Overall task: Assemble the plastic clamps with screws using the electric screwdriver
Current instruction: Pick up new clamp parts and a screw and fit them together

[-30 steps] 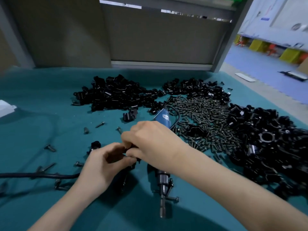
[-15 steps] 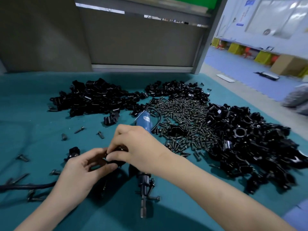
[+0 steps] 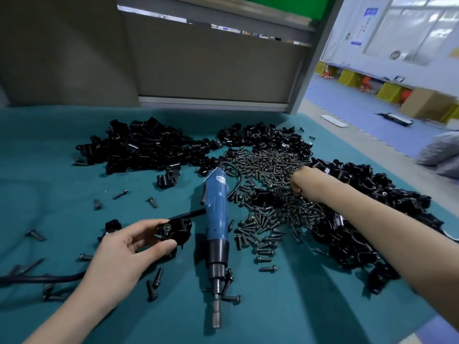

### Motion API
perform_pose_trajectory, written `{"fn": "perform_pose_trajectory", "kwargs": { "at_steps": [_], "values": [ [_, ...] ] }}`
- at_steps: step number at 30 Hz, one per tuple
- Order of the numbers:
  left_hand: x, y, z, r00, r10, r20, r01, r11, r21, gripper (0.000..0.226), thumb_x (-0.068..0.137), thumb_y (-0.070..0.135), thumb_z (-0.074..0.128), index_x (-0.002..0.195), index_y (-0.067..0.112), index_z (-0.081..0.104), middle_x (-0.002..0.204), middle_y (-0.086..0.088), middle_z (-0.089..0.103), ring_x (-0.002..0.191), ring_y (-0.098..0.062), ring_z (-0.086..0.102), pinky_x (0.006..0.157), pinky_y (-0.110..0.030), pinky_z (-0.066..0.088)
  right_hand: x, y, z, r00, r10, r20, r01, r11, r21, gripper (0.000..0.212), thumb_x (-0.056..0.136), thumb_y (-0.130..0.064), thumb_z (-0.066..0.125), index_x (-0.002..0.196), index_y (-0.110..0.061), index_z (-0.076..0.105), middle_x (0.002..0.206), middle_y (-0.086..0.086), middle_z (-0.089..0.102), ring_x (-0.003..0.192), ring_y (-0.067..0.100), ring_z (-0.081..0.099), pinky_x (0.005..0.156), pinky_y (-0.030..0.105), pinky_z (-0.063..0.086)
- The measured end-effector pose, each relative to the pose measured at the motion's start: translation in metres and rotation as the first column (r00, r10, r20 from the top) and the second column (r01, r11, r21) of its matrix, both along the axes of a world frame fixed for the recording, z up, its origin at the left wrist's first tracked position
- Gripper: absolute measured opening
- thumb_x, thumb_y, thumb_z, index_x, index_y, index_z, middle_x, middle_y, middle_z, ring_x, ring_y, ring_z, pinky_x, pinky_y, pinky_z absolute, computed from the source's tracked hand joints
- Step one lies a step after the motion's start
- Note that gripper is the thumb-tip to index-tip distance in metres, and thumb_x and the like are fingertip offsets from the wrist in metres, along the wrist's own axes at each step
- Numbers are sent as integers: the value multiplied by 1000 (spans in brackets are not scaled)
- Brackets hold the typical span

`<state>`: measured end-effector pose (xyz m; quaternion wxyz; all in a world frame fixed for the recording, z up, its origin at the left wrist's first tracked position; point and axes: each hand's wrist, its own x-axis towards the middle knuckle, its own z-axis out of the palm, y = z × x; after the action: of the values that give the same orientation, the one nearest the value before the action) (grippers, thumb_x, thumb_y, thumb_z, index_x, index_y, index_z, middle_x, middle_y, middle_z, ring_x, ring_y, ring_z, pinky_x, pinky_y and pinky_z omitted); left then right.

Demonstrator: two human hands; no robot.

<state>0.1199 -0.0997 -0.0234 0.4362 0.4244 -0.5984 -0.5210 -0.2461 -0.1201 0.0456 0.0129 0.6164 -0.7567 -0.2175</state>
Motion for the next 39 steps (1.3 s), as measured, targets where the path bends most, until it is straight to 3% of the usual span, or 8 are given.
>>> {"fn": "perform_pose_trajectory", "kwargs": {
  "at_steps": [8, 12, 16, 20, 25, 31, 36, 39],
  "values": [
    [2, 2, 1, 1000, -22, -4, 22, 1000, 4, 37, 70, 0, 79, 79, 35, 77, 84, 14, 75, 77, 2, 70, 63, -3, 47, -6, -1, -4, 997, 38, 73, -44, 995, 85, 26, 87, -12, 64, 101, -16, 43, 78, -2, 46, 68, 15, 47, 52, 25, 33],
    [3, 2, 1, 999, -44, 20, 44, 999, -13, 37, 68, 11, 80, 85, 44, 74, 88, 16, 75, 82, 0, 70, 67, -4, 48, 9, 7, 7, 948, 97, 304, -49, 985, -163, 17, 85, -7, 65, 93, -18, 56, 67, -4, 55, 58, 6, 49, 55, 16, 35],
    [4, -1, 1, 998, -51, 26, 51, 999, -1, 33, 64, 22, 81, 87, 45, 74, 89, 14, 75, 84, -2, 71, 68, -5, 48, 77, 31, 28, 582, 277, 765, 48, 927, -371, 19, 84, -5, 68, 86, -23, 64, 76, -1, 65, 62, -3, 58, 64, 10, 48],
    [5, 0, 1, 997, -61, -36, 62, 998, 11, 31, 56, 29, 78, 84, 42, 75, 88, 12, 76, 82, -2, 71, 70, -7, 49, 160, 47, 10, 286, 415, 864, 107, 882, -459, 19, 83, 0, 71, 84, -19, 68, 74, -7, 69, 69, 3, 65, 71, 20, 55],
    [5, -2, -1, 996, -86, -3, 86, 996, -27, 36, 70, 4, 80, 81, 38, 76, 87, 12, 76, 82, -2, 71, 69, -7, 49, 183, 40, -7, 340, 452, 825, 76, 861, -503, 13, 84, -3, 71, 88, -14, 68, 74, -8, 67, 61, 2, 63, 71, 19, 54],
    [4, -2, 0, 996, -92, -10, 92, 996, -18, 32, 59, 29, 79, 88, 41, 74, 91, 13, 75, 85, -2, 70, 72, -7, 48, 179, 43, -12, 421, 528, 737, -28, 820, -571, 12, 82, -6, 75, 92, -13, 75, 87, -3, 72, 83, 5, 65, 76, 20, 54],
    [4, -2, -1, 994, -106, 27, 107, 994, -23, 32, 69, 10, 81, 86, 37, 77, 90, 13, 76, 85, -1, 70, 70, -6, 48, 178, 42, -9, 366, 469, 804, 4, 863, -505, 10, 85, -8, 72, 87, -18, 75, 86, -2, 72, 79, 9, 68, 79, 33, 57],
    [3, -2, -2, 994, -106, 9, 106, 994, -23, 27, 65, 17, 81, 85, 34, 77, 90, 11, 76, 85, -3, 71, 71, -7, 49, 180, 42, -7, 366, 436, 822, 7, 882, -470, 18, 86, -8, 71, 80, -24, 68, 78, -4, 70, 70, 5, 68, 80, 27, 55]
  ]
}}
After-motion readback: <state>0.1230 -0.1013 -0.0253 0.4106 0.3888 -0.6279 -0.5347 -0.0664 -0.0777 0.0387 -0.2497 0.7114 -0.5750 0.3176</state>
